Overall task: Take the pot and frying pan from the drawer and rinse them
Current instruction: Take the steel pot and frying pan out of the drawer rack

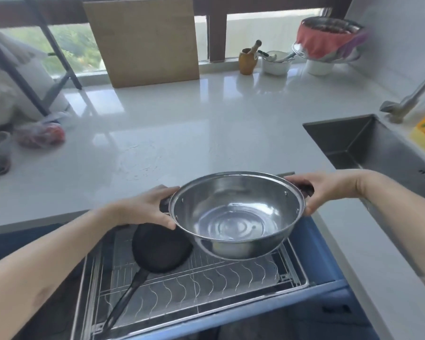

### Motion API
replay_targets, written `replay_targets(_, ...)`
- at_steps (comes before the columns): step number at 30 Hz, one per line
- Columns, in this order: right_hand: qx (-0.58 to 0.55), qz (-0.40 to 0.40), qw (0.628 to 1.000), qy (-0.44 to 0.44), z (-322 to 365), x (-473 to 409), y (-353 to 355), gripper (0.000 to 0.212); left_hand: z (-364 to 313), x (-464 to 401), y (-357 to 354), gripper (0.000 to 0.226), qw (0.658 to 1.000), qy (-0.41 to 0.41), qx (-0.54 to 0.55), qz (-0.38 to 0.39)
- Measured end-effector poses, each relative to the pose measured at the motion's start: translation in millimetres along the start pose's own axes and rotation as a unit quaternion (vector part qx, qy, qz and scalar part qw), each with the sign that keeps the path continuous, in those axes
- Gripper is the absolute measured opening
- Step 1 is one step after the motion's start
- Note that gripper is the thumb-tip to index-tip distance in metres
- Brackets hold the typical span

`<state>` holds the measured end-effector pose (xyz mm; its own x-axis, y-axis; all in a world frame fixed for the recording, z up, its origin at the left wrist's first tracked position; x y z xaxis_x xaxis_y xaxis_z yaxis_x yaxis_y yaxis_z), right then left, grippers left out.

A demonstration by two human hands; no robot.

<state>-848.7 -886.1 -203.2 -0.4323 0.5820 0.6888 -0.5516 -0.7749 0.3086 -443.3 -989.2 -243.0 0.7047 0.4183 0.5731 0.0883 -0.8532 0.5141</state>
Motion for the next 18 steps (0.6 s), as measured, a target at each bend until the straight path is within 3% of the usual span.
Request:
replay_targets(4, 0.047, -0.063, 0.997, -0.020, 6.6, -14.6, 37.2, 0.088, 1.4, -31.6, 47.2, 0.134, 0.997, 0.015, -0.055, -0.047)
replay_targets(14, 0.126, -0.219, 0.965, -0.064, -21.2, -92.9, 115.4, 0.117, 23.9, -136.4, 109.3, 0.142, 0.978, -0.012, -0.138, -0.155)
replay_targets(18, 0.140, -0.229, 0.961, -0.073, -32.3, -111.9, 140.5, 0.112, 27.7, -169.7, 125.1, 0.144, 0.974, 0.000, -0.154, -0.167)
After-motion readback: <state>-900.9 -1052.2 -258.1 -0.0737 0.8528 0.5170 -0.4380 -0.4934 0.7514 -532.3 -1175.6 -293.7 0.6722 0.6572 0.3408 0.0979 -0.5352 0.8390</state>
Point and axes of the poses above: each hand's wrist, its own x-axis away from the middle knuckle, its own y-axis out of the back of the hand, z = x × y, the point moved 1 cm from there along -x, towards the middle knuckle, and after that the axes turned 9 degrees about z, right-handed, at the moved point
